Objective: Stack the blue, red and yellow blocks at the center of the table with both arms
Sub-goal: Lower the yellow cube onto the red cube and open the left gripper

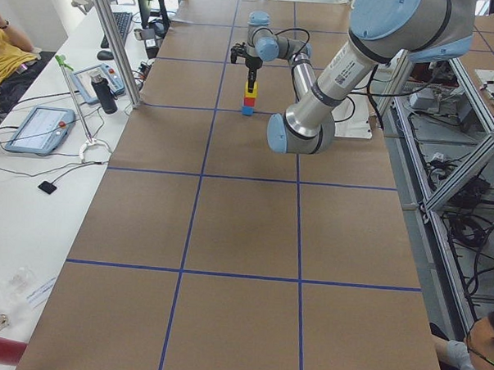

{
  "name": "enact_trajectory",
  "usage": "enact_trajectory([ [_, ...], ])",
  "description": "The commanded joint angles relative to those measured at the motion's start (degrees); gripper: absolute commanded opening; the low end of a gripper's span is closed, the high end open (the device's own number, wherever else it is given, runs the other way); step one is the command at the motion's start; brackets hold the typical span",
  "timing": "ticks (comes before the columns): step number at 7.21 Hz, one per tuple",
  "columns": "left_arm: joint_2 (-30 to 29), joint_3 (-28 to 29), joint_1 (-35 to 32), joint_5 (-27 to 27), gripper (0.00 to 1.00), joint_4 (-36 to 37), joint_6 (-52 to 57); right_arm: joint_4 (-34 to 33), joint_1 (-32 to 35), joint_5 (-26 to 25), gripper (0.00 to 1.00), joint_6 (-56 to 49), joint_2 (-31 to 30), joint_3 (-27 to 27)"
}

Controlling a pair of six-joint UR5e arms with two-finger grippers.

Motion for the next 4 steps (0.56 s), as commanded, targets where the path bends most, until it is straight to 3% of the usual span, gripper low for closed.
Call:
enact_trajectory([
  [1,0.07,-0.25,0.10,0.63,0.99,-0.10,0.01,0.00,0.00,0.00,1.00,0.01,0.03,0.05],
  [4,0.25,-4.97,-1.21,0.55,0.99,1.90,4.10,0.00,0.00,0.00,1.00,-0.08,0.03,-0.04],
])
